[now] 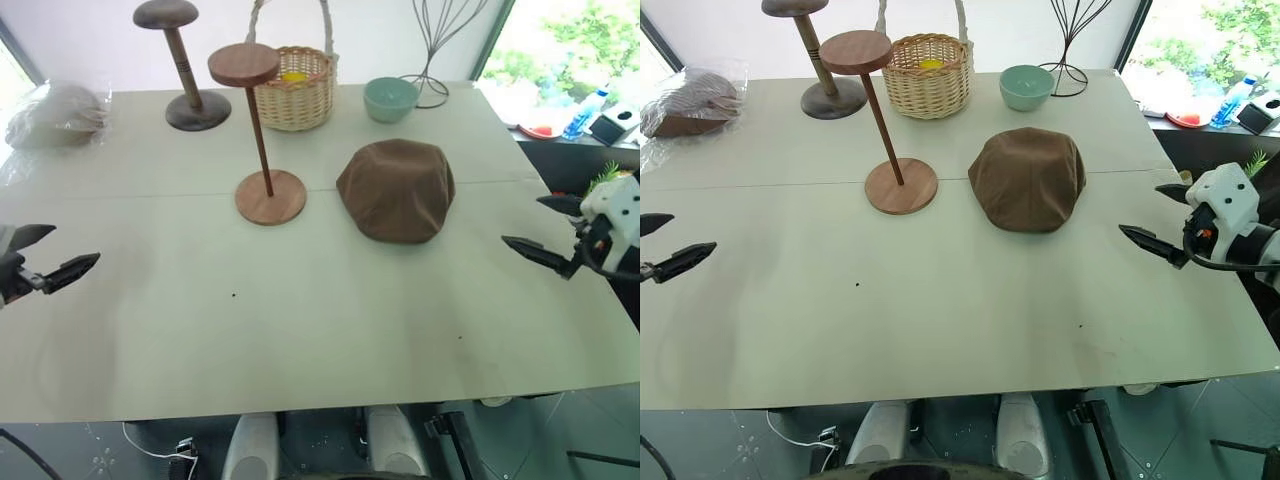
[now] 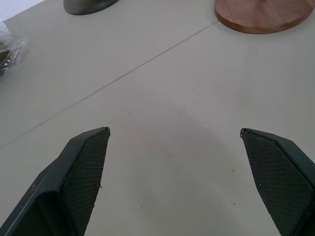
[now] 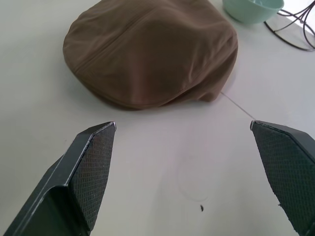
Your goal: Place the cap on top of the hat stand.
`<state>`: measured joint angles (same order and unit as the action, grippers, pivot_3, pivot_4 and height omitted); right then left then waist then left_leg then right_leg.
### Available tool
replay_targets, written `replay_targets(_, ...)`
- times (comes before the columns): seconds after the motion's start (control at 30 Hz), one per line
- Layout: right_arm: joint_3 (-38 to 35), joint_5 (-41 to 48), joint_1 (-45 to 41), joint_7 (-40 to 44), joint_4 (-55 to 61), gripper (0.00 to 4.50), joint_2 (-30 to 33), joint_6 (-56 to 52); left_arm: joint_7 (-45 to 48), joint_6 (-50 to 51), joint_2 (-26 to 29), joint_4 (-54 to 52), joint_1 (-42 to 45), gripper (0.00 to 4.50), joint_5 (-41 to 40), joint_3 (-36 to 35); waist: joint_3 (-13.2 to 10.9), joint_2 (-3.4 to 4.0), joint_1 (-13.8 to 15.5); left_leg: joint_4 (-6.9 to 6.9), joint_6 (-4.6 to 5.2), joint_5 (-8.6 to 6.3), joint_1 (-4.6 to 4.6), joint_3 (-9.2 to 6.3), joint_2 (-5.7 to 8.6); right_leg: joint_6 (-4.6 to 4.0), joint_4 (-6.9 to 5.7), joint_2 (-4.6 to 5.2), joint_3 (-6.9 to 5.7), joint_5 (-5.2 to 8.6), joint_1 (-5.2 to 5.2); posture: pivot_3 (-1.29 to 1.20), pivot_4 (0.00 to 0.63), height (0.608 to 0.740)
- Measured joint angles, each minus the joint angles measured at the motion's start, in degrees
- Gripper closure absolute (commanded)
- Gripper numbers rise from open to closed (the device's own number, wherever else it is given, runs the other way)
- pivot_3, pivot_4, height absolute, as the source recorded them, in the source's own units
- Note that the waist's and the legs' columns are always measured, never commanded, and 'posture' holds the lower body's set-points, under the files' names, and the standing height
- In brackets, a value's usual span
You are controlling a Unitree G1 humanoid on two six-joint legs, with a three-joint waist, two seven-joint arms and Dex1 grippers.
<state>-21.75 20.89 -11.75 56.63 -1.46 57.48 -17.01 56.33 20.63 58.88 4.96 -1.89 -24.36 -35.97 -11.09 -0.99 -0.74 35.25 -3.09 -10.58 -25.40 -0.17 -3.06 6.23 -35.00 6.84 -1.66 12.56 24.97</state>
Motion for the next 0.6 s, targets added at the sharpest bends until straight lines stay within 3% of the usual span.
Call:
replay_targets(0.33, 0.87, -0.63, -1.86, -0.66, 0.01, 0.0, -0.01, 0.0, -0.13, 0.66, -0.44, -1.11, 0.97, 0.05, -0.08, 1.08, 0.01, -0.01, 0.01, 0.03, 0.02, 0.02, 0.04, 0.03, 0.0, 0.02, -0.07, 0.0, 0.01, 0.0, -0.03, 0.0, 0.15, 0.728)
replay_targets(0.6, 1.24, -2.7, -2.65, -2.57, 0.84, 0.0, 0.92, -1.56, 3.44, 3.48, 0.71, -0.43, 6.81, 0.05, -1.57, 3.81, 0.0, -0.01, 0.2, 0.07, 0.02, 0.03, 0.04, 0.03, 0.01, 0.02, -0.13, -0.01, 0.0, -0.01, -0.05, 0.0, 0.15, 0.728)
